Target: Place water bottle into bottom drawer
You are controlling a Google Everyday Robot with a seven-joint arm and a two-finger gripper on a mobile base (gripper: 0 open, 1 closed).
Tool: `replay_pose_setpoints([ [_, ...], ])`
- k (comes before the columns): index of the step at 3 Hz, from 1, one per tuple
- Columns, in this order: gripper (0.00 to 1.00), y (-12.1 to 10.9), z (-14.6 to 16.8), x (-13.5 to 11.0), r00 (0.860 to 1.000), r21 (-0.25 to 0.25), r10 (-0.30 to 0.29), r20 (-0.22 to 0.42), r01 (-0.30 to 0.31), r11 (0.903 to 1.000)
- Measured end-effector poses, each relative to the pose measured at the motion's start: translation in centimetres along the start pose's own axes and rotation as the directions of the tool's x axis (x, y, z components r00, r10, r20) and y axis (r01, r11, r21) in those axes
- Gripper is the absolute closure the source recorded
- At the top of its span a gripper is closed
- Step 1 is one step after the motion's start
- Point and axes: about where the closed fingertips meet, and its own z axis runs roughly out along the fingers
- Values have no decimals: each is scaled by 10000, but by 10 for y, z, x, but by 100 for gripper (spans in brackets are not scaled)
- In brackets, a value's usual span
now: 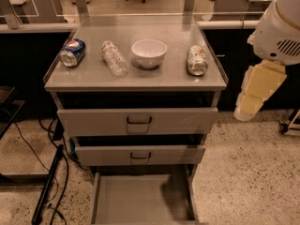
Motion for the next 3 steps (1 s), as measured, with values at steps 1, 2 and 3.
replay_pose_setpoints([
  [1,0,2,0,-7,9998,-69,75,210,-74,9999],
  [2,0,3,8,-38,9980,-110,339,526,-333,9994],
  [3,0,-11,21,-80,9952,-15,727,656,-727,9974],
])
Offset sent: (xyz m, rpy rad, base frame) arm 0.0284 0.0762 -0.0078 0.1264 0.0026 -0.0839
